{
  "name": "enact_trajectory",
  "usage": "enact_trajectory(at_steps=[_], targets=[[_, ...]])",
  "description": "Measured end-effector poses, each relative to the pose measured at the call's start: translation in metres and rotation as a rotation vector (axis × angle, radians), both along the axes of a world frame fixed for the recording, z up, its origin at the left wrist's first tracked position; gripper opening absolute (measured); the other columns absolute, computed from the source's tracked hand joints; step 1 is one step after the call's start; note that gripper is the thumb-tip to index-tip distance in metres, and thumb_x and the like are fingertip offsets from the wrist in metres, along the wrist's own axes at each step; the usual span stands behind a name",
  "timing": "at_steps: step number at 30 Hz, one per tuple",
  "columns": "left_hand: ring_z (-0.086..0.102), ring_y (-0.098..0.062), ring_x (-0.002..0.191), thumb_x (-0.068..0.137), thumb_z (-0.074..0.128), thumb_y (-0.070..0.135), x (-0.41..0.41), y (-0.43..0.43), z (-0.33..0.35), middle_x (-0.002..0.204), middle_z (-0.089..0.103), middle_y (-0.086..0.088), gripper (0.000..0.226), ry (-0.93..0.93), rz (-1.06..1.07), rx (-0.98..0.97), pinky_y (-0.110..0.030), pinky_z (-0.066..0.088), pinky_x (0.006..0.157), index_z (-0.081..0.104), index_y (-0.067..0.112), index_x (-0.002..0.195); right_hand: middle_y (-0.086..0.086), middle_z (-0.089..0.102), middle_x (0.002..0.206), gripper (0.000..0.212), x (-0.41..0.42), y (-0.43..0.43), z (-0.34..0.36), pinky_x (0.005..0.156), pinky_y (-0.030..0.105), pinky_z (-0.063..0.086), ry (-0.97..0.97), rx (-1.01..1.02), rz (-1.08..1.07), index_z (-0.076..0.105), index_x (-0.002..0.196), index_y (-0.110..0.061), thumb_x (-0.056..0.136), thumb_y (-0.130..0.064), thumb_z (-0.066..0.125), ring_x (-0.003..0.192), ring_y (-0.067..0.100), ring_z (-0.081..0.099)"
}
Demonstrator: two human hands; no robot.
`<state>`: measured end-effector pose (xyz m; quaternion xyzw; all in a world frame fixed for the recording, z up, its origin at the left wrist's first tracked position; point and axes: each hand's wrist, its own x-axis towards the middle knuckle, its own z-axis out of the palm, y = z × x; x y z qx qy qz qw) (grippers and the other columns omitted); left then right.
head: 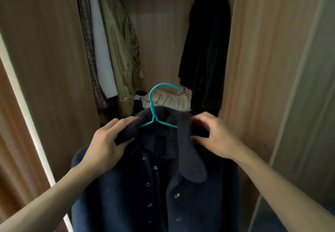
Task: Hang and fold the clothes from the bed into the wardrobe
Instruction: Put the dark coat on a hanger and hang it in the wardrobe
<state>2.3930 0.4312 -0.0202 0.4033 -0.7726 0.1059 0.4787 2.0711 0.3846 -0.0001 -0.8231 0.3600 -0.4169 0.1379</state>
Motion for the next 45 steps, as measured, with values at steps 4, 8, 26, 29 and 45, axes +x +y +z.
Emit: enact_trajectory(at_steps=[4, 8, 26, 29, 45], targets=[[0.064, -0.006, 0.096, 0.086, 0.071, 0.018, -0.001, 0.008, -0.007, 0.107, 0.062, 0.009, 0.049, -0.008, -0.002, 0.009, -0.016, 0.047, 0.086, 0.058, 0.026, 0.132, -0.010, 0.066, 0.111, 0.029, -0.016, 0.003, -0.006, 0.094, 0.032, 0.051, 0.234, 0.033, 0.031, 0.066, 0.115, -0.027, 0.088, -0.036, 0.071, 0.106, 0.003, 0.062], [0.064, -0.004, 0.095, 0.084, 0.068, 0.023, 0.007, 0.014, -0.014, 0.106, 0.061, 0.013, 0.050, 0.010, 0.032, 0.018, -0.015, 0.046, 0.084, 0.057, 0.030, 0.133, -0.004, 0.068, 0.094, 0.031, -0.022, 0.008, -0.031, 0.078, 0.040, 0.052, 0.230, 0.032, -0.067, 0.067, 0.101, -0.015, 0.094, -0.043, 0.055, 0.088, 0.008, 0.064], [0.065, -0.006, 0.101, 0.084, 0.071, 0.017, 0.016, 0.033, -0.019, 0.112, 0.062, 0.016, 0.047, -0.013, -0.020, 0.069, -0.017, 0.047, 0.087, 0.060, 0.023, 0.129, 0.002, 0.062, 0.085, 0.016, 0.026, 0.016, -0.023, 0.073, 0.046, 0.047, 0.161, -0.214, -0.008, 0.071, 0.096, -0.007, 0.097, -0.020, 0.061, 0.082, 0.020, 0.060], [0.064, -0.006, 0.097, 0.083, 0.071, 0.015, 0.006, 0.031, -0.013, 0.105, 0.062, 0.012, 0.046, 0.009, -0.021, 0.056, -0.017, 0.048, 0.083, 0.062, 0.019, 0.127, 0.004, 0.062, 0.086, 0.017, 0.032, 0.019, -0.017, 0.074, 0.047, 0.047, 0.163, -0.225, -0.008, 0.072, 0.098, -0.007, 0.097, -0.020, 0.061, 0.083, 0.021, 0.061], [0.058, -0.021, 0.108, 0.090, 0.031, 0.074, 0.053, 0.024, 0.028, 0.121, 0.061, 0.006, 0.075, -0.259, 0.317, 0.010, -0.042, 0.046, 0.083, 0.018, 0.036, 0.153, -0.009, 0.071, 0.089, 0.029, 0.022, 0.019, 0.020, 0.054, 0.039, 0.053, -0.169, -0.476, -0.324, 0.073, 0.103, -0.017, 0.095, -0.037, 0.054, 0.072, 0.014, 0.067]])
